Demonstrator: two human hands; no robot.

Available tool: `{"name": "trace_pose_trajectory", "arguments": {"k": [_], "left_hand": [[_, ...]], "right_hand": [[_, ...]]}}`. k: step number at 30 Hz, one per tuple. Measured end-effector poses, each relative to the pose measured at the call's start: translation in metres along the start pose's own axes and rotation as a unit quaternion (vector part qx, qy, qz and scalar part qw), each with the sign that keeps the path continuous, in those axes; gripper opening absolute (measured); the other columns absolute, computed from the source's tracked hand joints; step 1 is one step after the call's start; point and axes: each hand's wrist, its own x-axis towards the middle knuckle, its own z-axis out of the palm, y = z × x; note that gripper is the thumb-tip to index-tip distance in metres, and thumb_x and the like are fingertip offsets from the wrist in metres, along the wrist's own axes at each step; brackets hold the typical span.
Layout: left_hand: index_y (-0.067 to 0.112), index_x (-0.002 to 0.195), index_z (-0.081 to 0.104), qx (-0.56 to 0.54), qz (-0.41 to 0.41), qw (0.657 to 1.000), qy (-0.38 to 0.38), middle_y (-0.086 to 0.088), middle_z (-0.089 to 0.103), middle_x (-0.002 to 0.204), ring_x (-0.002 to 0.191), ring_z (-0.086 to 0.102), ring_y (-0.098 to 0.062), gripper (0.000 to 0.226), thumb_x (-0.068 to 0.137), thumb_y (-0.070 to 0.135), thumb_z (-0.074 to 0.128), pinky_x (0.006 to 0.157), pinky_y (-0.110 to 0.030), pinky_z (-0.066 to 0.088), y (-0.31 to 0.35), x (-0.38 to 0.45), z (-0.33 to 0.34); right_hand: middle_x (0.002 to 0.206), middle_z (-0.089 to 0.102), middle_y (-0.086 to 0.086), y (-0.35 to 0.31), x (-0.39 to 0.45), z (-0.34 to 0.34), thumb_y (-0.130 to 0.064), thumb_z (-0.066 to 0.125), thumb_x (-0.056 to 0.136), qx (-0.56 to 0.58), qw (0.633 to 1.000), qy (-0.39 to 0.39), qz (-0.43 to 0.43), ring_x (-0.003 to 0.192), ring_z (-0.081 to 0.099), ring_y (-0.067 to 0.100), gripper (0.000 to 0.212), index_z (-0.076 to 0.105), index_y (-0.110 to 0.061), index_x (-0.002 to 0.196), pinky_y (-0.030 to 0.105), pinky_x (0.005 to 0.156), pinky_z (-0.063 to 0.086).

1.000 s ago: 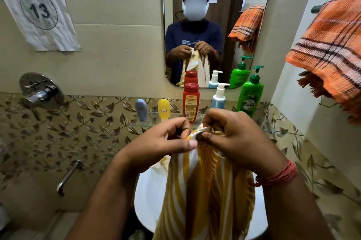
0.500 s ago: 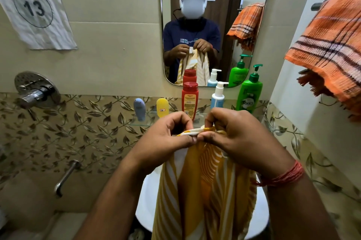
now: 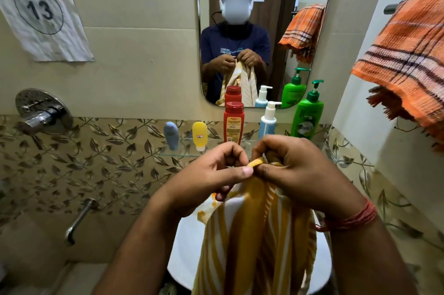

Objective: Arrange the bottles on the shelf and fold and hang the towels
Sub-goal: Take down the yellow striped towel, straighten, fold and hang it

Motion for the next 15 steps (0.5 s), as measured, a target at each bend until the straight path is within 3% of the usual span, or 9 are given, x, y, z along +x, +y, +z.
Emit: {"name": "trace_pose_trajectory", "arguments": {"k": [2,5,9,11,15], "left_hand": [[0.013,0.098,0.059,0.032,0.008,0.999,0.028,0.007,0.058,0.072,0.062,0.052,-0.009,0.012,0.094,0.020,0.067,0.056,-0.027,0.041,-0.001,0.004,0.003],[0.014,0.101,0.064,0.091,0.055,0.993,0.050,0.005,0.063,0.083,0.078,0.061,-0.009,0.007,0.096,0.018,0.065,0.070,-0.024,0.049,-0.003,0.006,0.003],[0.018,0.102,0.067,0.133,0.060,0.987,0.062,-0.007,0.066,0.089,0.083,0.065,-0.022,0.010,0.094,0.021,0.063,0.074,-0.034,0.056,-0.008,0.010,0.002],[0.016,0.095,0.068,0.137,0.058,0.985,0.089,-0.010,0.065,0.085,0.079,0.063,-0.022,0.009,0.094,0.021,0.061,0.070,-0.031,0.054,-0.013,0.011,0.002],[0.026,0.073,0.066,0.089,0.043,0.979,0.179,0.013,0.060,0.072,0.072,0.056,-0.002,0.022,0.090,0.014,0.058,0.065,-0.014,0.044,-0.024,0.008,-0.003]], "right_hand": [[0.070,0.059,-0.013,-0.003,0.001,0.000,-0.018,0.072,0.084,0.005,1.000,0.011,-0.006,0.067,0.055,-0.001,0.011,0.064,-0.026,0.082,0.011,0.055,0.039],[0.064,0.055,-0.012,-0.003,0.003,0.000,-0.018,0.071,0.083,0.001,1.000,0.028,-0.001,0.063,0.053,0.003,0.013,0.062,-0.026,0.080,0.013,0.052,0.038],[0.062,0.053,-0.010,-0.003,0.006,0.000,-0.028,0.069,0.086,-0.025,0.998,0.049,0.014,0.062,0.051,0.004,0.010,0.062,-0.028,0.080,0.017,0.050,0.036],[0.063,0.053,-0.010,-0.004,0.007,-0.002,-0.030,0.067,0.087,-0.042,0.997,0.059,0.030,0.061,0.050,0.004,0.009,0.062,-0.029,0.080,0.020,0.051,0.033],[0.060,0.051,-0.010,0.007,0.005,-0.018,-0.026,0.070,0.086,-0.049,0.990,0.110,0.079,0.057,0.048,0.001,0.012,0.063,-0.023,0.078,0.018,0.049,0.031]]}}
